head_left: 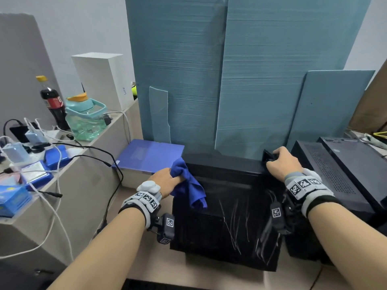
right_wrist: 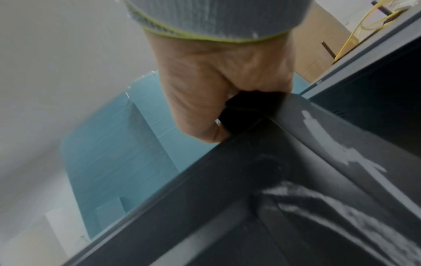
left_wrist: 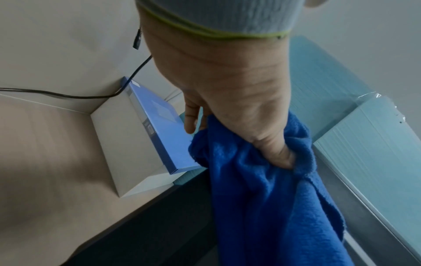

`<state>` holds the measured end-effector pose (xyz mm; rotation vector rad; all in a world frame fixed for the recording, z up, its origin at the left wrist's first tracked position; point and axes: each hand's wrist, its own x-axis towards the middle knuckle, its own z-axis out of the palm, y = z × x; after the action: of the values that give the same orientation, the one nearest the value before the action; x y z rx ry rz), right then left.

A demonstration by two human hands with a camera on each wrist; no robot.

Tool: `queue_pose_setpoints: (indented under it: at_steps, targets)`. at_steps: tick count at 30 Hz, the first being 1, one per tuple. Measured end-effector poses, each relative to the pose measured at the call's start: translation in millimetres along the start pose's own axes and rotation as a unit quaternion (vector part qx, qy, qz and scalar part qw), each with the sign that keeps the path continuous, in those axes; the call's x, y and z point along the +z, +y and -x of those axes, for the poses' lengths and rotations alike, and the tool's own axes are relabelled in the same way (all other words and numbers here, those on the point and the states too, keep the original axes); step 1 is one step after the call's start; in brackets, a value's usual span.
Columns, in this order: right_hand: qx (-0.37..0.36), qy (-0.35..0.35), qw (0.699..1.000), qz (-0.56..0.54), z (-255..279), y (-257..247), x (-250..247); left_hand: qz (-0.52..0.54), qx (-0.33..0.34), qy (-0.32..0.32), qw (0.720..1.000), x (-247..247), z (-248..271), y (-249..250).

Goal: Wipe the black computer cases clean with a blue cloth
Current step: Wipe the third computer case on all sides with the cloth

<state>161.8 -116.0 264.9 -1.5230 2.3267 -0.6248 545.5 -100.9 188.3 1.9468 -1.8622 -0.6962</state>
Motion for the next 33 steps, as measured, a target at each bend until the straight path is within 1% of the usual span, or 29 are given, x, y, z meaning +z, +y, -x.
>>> queue_pose_setpoints:
  at_steps: [1, 3, 5, 10, 14, 17, 22, 27, 31, 33]
  targets:
    - [0.002, 0.014, 1.000, -0.006, -12.3, -2.0, 4.6, 0.014, -0.008, -0.001, 1.000, 0.0, -12.9, 2.7]
    - [0.008, 0.035, 0.999, -0.007, -20.3, -4.4, 12.1, 0.025, -0.017, -0.005, 1.000, 0.2, -25.6, 4.4]
    - [0.013, 0.041, 0.999, 0.013, -43.1, -8.5, 21.7, 0.017, -0.023, -0.004, 1.000, 1.8, -46.4, 10.0]
    - [-0.019, -0.006, 0.999, 0.046, -119.6, -13.4, 55.7, 0.029, -0.069, 0.005, 0.997, 9.3, -95.2, 16.5]
    - [-0.022, -0.032, 0.998, 0.058, -159.1, -15.8, 80.7, 0.008, -0.099, -0.005, 0.995, 14.7, -115.5, 17.7]
    - [-0.018, -0.075, 0.994, 0.077, -181.0, -24.2, 99.4, 0.000, -0.129, -0.010, 0.992, 21.2, -127.9, 12.9]
    - [0.002, -0.138, 0.986, 0.093, -197.9, -18.9, 130.1, -0.081, -0.169, -0.018, 0.982, 33.6, -126.0, 8.9]
    - [0.008, -0.197, 0.975, 0.101, -192.8, -10.8, 153.2, -0.099, -0.198, -0.040, 0.974, 51.9, -122.7, -6.5]
    - [0.024, -0.219, 0.970, 0.102, -185.9, 1.2, 171.6, -0.092, -0.209, -0.058, 0.972, 64.8, -119.0, -15.9]
    - [0.023, -0.211, 0.973, 0.092, -185.7, 7.2, 179.3, -0.085, -0.216, -0.058, 0.971, 68.8, -118.1, -18.1]
